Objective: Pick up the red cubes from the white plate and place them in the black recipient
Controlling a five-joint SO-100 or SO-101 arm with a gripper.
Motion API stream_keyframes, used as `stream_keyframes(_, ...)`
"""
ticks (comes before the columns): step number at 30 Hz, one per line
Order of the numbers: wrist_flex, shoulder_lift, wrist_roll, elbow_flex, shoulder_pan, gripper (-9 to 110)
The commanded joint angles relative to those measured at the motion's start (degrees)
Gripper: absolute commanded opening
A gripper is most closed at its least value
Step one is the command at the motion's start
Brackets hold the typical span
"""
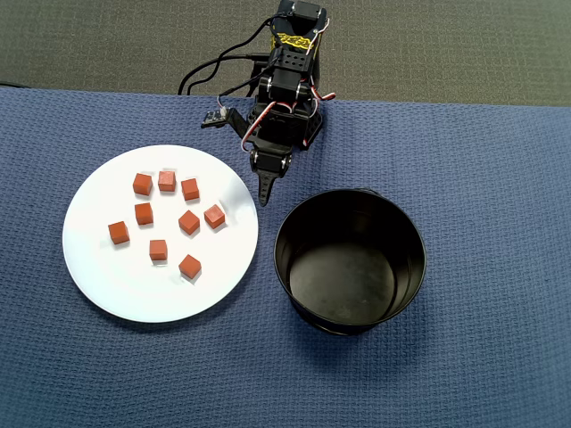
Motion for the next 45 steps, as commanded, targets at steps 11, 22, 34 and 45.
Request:
stream_keyframes(11, -2.2, -0.1, 0.4, -5.0, -1.6, 0)
stream_keyframes(22, -10.5, -1.3, -1.2, -6.4, 1.5, 0)
stream_keyframes(34, 12.7, -4.3, -15.9, -19.5, 3.4, 11)
stream_keyframes(45, 5.6, -34.5, -46.1, -29.6, 12.1, 22)
